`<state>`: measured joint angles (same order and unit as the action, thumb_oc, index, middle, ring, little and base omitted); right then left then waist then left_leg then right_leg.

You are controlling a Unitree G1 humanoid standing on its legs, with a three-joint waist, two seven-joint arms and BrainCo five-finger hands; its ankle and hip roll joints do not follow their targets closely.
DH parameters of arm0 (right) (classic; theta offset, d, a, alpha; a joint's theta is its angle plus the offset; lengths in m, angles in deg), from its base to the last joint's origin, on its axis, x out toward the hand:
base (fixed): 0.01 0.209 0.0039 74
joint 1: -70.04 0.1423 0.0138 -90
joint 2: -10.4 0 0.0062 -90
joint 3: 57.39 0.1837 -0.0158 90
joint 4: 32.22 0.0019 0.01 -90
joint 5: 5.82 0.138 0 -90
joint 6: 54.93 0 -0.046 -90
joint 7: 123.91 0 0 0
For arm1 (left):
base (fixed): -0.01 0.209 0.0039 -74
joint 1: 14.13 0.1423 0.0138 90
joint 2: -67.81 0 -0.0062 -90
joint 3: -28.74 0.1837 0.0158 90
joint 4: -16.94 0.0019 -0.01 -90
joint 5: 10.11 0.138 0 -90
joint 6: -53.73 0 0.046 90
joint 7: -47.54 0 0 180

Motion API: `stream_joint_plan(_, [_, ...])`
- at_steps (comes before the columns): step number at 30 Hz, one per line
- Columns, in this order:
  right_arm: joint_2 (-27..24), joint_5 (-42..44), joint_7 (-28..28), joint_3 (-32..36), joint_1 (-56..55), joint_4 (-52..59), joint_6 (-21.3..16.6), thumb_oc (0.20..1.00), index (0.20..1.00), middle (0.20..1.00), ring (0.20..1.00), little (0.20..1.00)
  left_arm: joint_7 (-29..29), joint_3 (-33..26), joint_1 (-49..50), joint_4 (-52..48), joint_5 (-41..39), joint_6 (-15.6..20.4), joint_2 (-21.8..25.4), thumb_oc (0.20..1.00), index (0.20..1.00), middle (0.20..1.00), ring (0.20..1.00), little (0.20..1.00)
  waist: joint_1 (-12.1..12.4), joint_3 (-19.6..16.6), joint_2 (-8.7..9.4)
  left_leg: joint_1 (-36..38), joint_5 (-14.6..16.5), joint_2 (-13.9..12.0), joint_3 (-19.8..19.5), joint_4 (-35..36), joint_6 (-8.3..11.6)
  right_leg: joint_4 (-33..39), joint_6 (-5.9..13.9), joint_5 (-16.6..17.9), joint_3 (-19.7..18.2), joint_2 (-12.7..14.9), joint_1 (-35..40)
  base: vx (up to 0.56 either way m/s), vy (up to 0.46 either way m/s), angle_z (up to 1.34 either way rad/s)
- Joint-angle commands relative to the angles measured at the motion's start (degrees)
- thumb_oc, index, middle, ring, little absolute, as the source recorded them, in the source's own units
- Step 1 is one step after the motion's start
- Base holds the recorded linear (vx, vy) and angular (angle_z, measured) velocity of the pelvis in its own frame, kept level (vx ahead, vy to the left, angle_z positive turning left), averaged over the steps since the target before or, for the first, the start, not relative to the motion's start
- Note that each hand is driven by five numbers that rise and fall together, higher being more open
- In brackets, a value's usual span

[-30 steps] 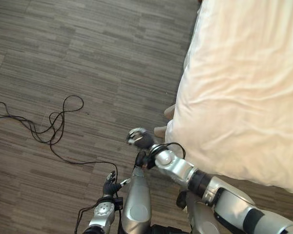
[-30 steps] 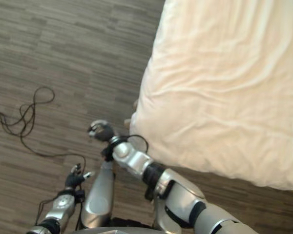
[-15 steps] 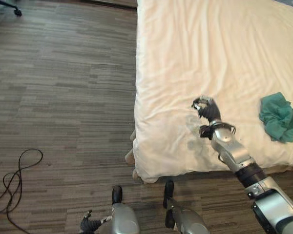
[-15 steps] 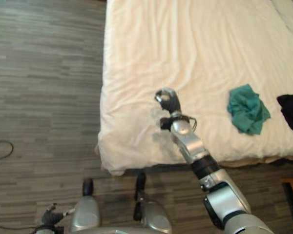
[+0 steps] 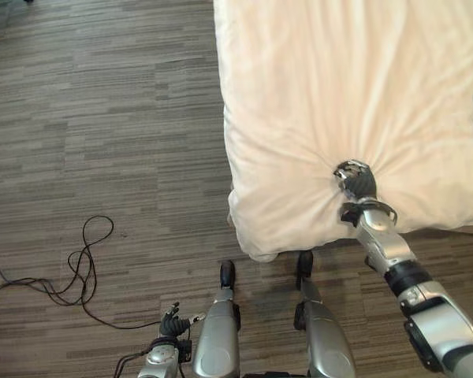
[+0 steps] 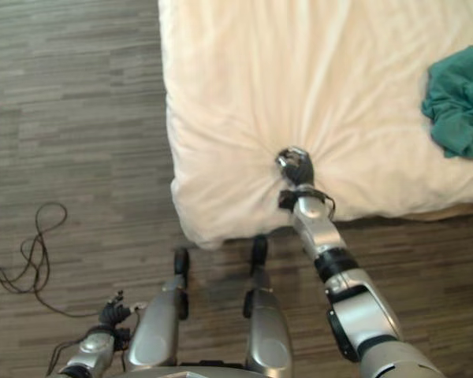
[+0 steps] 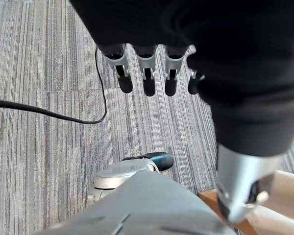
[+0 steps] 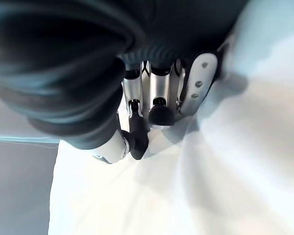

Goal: Tidy up the quilt and then pick up the clothes from the bed and put them into the laundry hamper.

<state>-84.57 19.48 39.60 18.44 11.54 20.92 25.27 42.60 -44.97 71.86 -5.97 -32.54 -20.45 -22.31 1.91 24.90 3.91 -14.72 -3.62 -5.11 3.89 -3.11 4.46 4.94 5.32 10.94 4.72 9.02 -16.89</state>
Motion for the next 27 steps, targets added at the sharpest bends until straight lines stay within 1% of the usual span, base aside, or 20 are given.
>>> stream_joint_plan(1, [1.8,3.2,-1.4,0.0,-19.1,-15.5,7.8,0.200,0.200,0.200,0.200,0.200,-3.4,-1.3,1.9,-0.1,1.2,0.4,-0.4,1.000,1.000,1.000,1.000,1.000,0.0,2.8,0.03,1.1,4.0,-1.9,-2.0,-2.2,-0.39,-4.4,3.76,-5.8,-0.4,1.9,6.7,-0.01,0.060,0.17])
stream_joint_plan(2, [2.9,3.1,0.3,1.3,-21.8,-18.1,6.7,0.200,0.200,0.200,0.200,0.200,-4.3,-1.7,2.1,-0.1,1.1,-0.2,-0.7,1.000,1.000,1.000,1.000,1.000,-0.5,1.4,0.68,2.2,4.1,-1.9,-1.4,-1.9,-0.55,-3.9,4.03,-5.4,-0.7,1.8,7.6,0.00,0.049,0.11])
stream_joint_plan(4, [4.6,2.1,2.1,2.9,-25.4,-21.9,5.7,0.200,0.200,0.200,0.200,0.200,-5.4,-2.7,2.5,0.3,1.2,-0.9,-1.2,1.000,1.000,1.000,1.000,1.000,-1.2,-0.9,1.71,4.2,4.4,-1.9,-0.4,-1.3,-0.82,-2.8,4.59,-4.4,-1.1,1.6,9.2,0.02,0.045,-0.05])
stream_joint_plan(6, [5.2,2.0,2.6,3.4,-26.5,-23.4,5.4,0.200,0.200,0.200,0.200,0.200,-5.9,-3.0,2.4,0.5,1.1,-1.3,-1.4,1.000,1.000,1.000,1.000,1.000,-1.5,-1.9,2.00,5.0,4.5,-1.9,0.0,-1.0,-0.90,-2.5,4.81,-4.1,-1.2,1.5,9.7,0.01,0.041,-0.15])
stream_joint_plan(7, [6.0,1.4,2.9,4.0,-27.5,-25.3,5.0,0.200,0.200,0.200,0.200,0.200,-6.5,-3.3,2.3,0.8,0.9,-1.6,-1.7,1.000,1.000,1.000,1.000,1.000,-1.8,-2.9,2.23,6.1,4.5,-1.9,0.5,-0.6,-0.98,-2.2,5.04,-3.8,-1.3,1.4,10.4,0.02,0.083,0.20])
stream_joint_plan(8, [7.2,0.8,2.6,4.9,-29.0,-27.5,5.1,0.200,0.200,0.200,0.200,0.200,-7.2,-3.9,2.2,1.5,0.6,-2.0,-2.2,1.000,1.000,1.000,1.000,1.000,-2.2,-4.6,2.37,7.8,4.6,-1.9,1.1,0.3,-1.07,-1.8,5.31,-3.5,-1.5,1.2,11.4,0.02,0.086,0.27])
stream_joint_plan(9, [7.4,1.0,2.5,5.2,-29.3,-27.9,5.3,0.200,0.200,0.200,0.200,0.200,-7.4,-4.1,2.2,1.6,0.7,-2.0,-2.3,1.000,1.000,1.000,1.000,1.000,-2.3,-4.9,2.36,8.1,4.6,-1.9,1.2,0.5,-1.11,-1.7,5.36,-3.5,-1.6,1.2,11.6,0.07,0.117,0.05])
stream_joint_plan(10, [8.5,3.1,1.7,6.0,-30.2,-29.8,7.8,0.225,0.225,0.225,0.225,0.225,-8.5,-4.5,1.8,2.7,1.6,-2.9,-3.1,1.000,1.000,1.000,1.000,1.000,-2.8,-6.9,2.24,10.0,4.7,-1.6,1.6,1.5,-1.33,-1.6,5.55,-3.4,-2.0,0.9,12.7,0.11,0.094,-0.53])
stream_joint_plan(11, [9.1,4.6,1.2,6.7,-30.8,-31.0,10.6,1.000,1.000,1.000,1.000,1.000,-9.5,-4.5,1.7,3.5,3.0,-3.3,-3.8,1.000,1.000,1.000,1.000,1.000,-3.1,-8.0,2.08,11.2,4.8,-1.5,1.8,2.0,-1.49,-1.6,5.60,-3.5,-2.3,0.9,13.5,0.14,0.097,-0.67])
stream_joint_plan(14, [9.8,4.0,-0.1,8.3,-31.5,-33.8,14.4,1.000,1.000,1.000,1.000,1.000,-10.1,-4.0,1.5,4.9,7.2,-4.2,-4.7,1.000,1.000,1.000,1.000,1.000,-3.6,-10.2,1.25,13.8,5.3,-1.2,2.2,2.7,-1.69,-2.2,5.69,-4.2,-3.4,0.8,15.1,0.14,0.053,-0.37])
stream_joint_plan(17, [10.0,4.5,-1.1,8.8,-32.3,-34.0,14.4,1.000,1.000,1.000,1.000,1.000,-9.4,-2.7,1.4,4.8,10.0,-5.2,-4.7,1.000,1.000,1.000,1.000,1.000,-4.6,-11.3,0.69,15.4,6.0,-1.1,2.6,2.9,-1.84,-3.0,5.86,-5.0,-4.6,0.9,16.1,0.11,0.017,-0.01])
stream_joint_plan(20, [9.8,4.2,-1.6,9.0,-32.9,-33.0,14.2,1.000,1.000,1.000,1.000,1.000,-8.6,-1.6,1.6,4.1,11.9,-6.7,-4.3,1.000,1.000,1.000,1.000,1.000,-5.7,-11.7,0.24,16.5,6.7,-1.0,3.4,2.7,-2.05,-3.4,6.07,-5.5,-5.8,1.3,16.6,0.05,-0.007,-0.02])
stream_joint_plan(21, [9.6,6.0,0.7,9.2,-33.7,-32.1,12.0,1.000,1.000,1.000,1.000,1.000,-7.9,-0.4,1.8,3.3,13.6,-8.6,-4.0,1.000,1.000,1.000,1.000,1.000,-7.2,-12.0,-0.25,17.3,7.6,-0.9,4.4,2.3,-2.20,-2.8,6.35,-5.3,-7.6,1.6,16.6,0.02,-0.013,-0.17])
stream_joint_plan(23, [9.5,6.9,2.6,9.3,-34.3,-30.6,9.6,1.000,1.000,1.000,1.000,1.000,-7.4,0.3,2.2,3.0,14.7,-9.6,-4.2,1.000,1.000,1.000,1.000,1.000,-8.3,-11.9,-0.53,17.9,8.4,-0.6,5.6,1.8,-2.30,-1.9,6.66,-4.8,-8.6,1.8,16.6,-0.02,-0.013,-0.56])
stream_joint_plan(24, [9.4,5.7,2.3,9.3,-34.6,-29.6,8.9,1.000,1.000,1.000,1.000,1.000,-7.7,0.4,2.6,2.8,13.7,-9.9,-4.5,1.000,1.000,1.000,1.000,1.000,-9.4,-11.9,-0.76,18.0,9.0,-0.6,7.6,1.0,-2.16,-2.3,7.07,-4.5,-8.4,2.3,15.2,-0.04,-0.004,-0.73])
stream_joint_plan(25, [9.4,3.6,2.7,9.2,-34.7,-29.5,8.4,1.000,1.000,1.000,1.000,1.000,-8.3,0.1,2.8,2.9,11.7,-9.8,-4.6,1.000,1.000,1.000,1.000,1.000,-9.6,-11.6,-0.85,18.2,9.6,-0.9,9.2,0.0,-2.05,-3.4,7.39,-4.5,-6.7,3.0,14.4,-0.08,-0.036,-0.86])
stream_joint_plan(26, [9.6,0.9,3.0,9.1,-34.6,-29.2,7.7,1.000,1.000,1.000,1.000,1.000,-9.0,-0.9,3.3,3.0,9.7,-10.2,-4.9,1.000,1.000,1.000,1.000,1.000,-9.4,-11.5,-0.72,17.9,10.3,-1.8,12.7,-1.9,-1.93,-5.4,7.97,-4.3,-2.3,4.5,12.3,-0.10,-0.221,-1.31])
stream_joint_plan(27, [9.7,-3.0,3.5,8.6,-34.5,-29.2,7.2,1.000,1.000,1.000,1.000,1.000,-10.2,-2.2,4.2,2.9,8.3,-10.4,-5.3,1.000,1.000,1.000,1.000,1.000,-9.1,-10.8,-0.44,17.6,11.8,-3.6,17.1,-5.3,-1.81,-7.9,8.53,-4.0,3.8,6.3,10.1,-0.10,-0.248,-1.61])
